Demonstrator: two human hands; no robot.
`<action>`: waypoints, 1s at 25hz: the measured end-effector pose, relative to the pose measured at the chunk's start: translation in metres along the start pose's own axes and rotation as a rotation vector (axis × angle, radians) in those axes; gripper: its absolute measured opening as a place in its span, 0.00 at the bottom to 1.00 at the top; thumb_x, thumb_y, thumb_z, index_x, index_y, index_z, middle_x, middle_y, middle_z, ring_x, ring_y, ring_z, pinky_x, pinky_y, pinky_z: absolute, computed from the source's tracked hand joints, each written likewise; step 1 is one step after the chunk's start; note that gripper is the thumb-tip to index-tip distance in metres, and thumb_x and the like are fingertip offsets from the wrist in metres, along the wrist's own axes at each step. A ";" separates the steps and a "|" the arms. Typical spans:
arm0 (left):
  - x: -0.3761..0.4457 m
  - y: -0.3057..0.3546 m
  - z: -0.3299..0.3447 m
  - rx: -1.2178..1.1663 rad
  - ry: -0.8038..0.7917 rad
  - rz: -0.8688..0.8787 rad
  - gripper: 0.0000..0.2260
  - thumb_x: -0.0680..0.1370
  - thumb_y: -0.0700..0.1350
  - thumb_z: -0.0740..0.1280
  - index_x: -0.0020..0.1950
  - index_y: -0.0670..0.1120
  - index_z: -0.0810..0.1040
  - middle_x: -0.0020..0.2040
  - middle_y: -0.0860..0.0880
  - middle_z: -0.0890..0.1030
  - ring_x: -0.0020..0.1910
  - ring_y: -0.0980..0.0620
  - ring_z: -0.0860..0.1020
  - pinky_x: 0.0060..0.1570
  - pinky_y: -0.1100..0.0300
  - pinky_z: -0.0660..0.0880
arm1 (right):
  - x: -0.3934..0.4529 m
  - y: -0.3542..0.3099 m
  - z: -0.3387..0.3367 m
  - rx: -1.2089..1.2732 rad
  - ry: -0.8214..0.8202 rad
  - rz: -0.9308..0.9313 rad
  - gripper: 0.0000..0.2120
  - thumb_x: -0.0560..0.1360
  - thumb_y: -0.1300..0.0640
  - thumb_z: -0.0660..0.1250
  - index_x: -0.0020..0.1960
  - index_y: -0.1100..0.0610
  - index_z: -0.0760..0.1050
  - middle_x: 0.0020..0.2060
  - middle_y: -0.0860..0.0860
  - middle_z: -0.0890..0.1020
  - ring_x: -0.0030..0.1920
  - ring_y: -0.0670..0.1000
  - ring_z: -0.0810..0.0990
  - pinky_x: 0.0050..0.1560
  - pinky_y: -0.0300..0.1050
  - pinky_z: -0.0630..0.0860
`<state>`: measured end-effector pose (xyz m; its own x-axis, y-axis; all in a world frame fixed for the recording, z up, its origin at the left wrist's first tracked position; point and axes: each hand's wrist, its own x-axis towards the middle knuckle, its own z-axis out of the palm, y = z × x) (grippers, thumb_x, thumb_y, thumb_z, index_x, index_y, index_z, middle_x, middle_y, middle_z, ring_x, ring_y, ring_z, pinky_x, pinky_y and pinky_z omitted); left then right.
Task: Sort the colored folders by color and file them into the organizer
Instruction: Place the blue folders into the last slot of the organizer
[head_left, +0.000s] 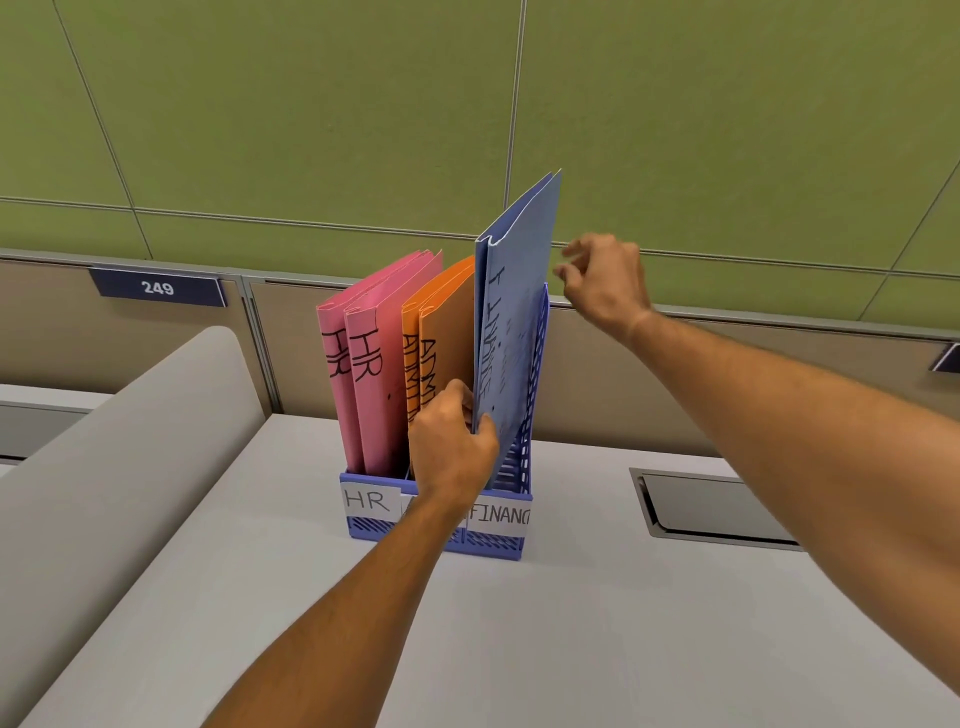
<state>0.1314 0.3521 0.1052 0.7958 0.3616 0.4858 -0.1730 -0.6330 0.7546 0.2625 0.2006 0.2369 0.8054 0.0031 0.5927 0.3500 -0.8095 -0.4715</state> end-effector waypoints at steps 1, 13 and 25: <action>0.000 0.000 0.000 -0.001 0.004 0.005 0.09 0.73 0.44 0.73 0.49 0.44 0.75 0.47 0.47 0.82 0.44 0.51 0.80 0.42 0.66 0.77 | -0.006 0.008 0.010 -0.007 -0.059 0.080 0.12 0.74 0.54 0.70 0.55 0.58 0.80 0.49 0.56 0.84 0.50 0.55 0.82 0.55 0.44 0.77; 0.003 -0.004 0.004 -0.005 0.027 0.027 0.09 0.72 0.44 0.73 0.47 0.44 0.76 0.43 0.48 0.82 0.41 0.53 0.79 0.36 0.76 0.69 | -0.020 0.020 0.062 0.051 -0.062 0.354 0.08 0.73 0.56 0.73 0.39 0.61 0.82 0.37 0.53 0.83 0.41 0.51 0.81 0.42 0.40 0.75; 0.005 -0.002 0.006 -0.013 0.040 0.048 0.07 0.72 0.42 0.73 0.43 0.45 0.75 0.37 0.53 0.76 0.36 0.56 0.76 0.34 0.75 0.70 | -0.009 0.024 0.075 0.088 0.011 0.417 0.04 0.73 0.61 0.70 0.40 0.60 0.81 0.38 0.53 0.81 0.41 0.51 0.79 0.42 0.39 0.74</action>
<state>0.1389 0.3512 0.1032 0.7626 0.3584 0.5385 -0.2181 -0.6412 0.7357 0.2995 0.2251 0.1707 0.8817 -0.3207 0.3461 0.0352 -0.6869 -0.7259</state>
